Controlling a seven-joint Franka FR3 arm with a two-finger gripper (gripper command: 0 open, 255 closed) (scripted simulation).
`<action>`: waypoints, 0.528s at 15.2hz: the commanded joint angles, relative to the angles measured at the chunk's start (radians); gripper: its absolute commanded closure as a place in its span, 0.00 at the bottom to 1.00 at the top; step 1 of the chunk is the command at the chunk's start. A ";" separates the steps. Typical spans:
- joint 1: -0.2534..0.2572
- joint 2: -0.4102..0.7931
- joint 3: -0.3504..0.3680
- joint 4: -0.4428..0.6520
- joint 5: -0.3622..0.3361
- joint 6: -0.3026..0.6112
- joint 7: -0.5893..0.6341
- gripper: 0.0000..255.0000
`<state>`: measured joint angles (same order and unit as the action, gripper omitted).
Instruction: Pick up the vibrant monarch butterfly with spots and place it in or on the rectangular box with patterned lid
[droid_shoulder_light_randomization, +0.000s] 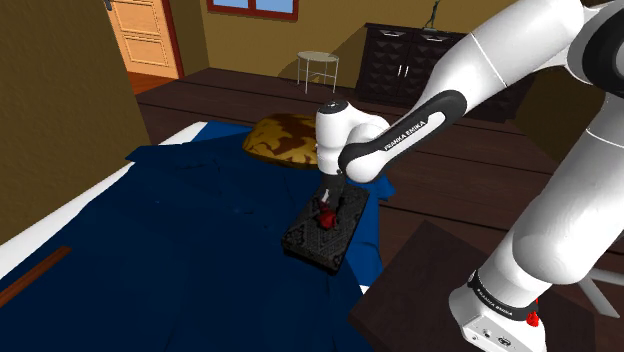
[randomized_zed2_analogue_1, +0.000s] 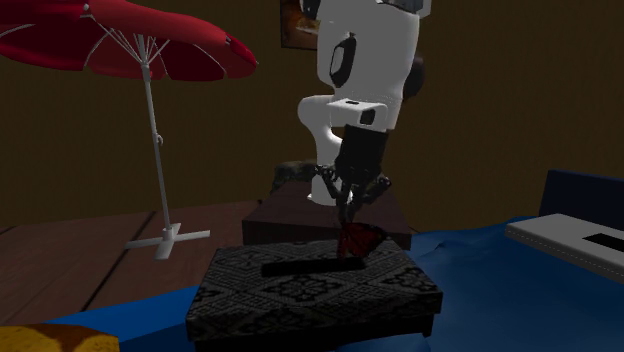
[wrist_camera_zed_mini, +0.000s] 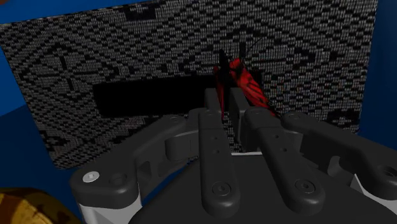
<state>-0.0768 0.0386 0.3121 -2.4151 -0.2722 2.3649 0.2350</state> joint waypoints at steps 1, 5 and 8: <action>-0.029 -0.006 -0.027 -0.016 -0.005 0.015 -0.051 1.00; -0.068 0.021 -0.066 -0.028 -0.037 0.064 -0.097 1.00; -0.068 0.058 -0.070 -0.032 -0.066 0.100 -0.071 1.00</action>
<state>-0.1443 0.0767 0.2438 -2.4418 -0.3274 2.4552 0.1559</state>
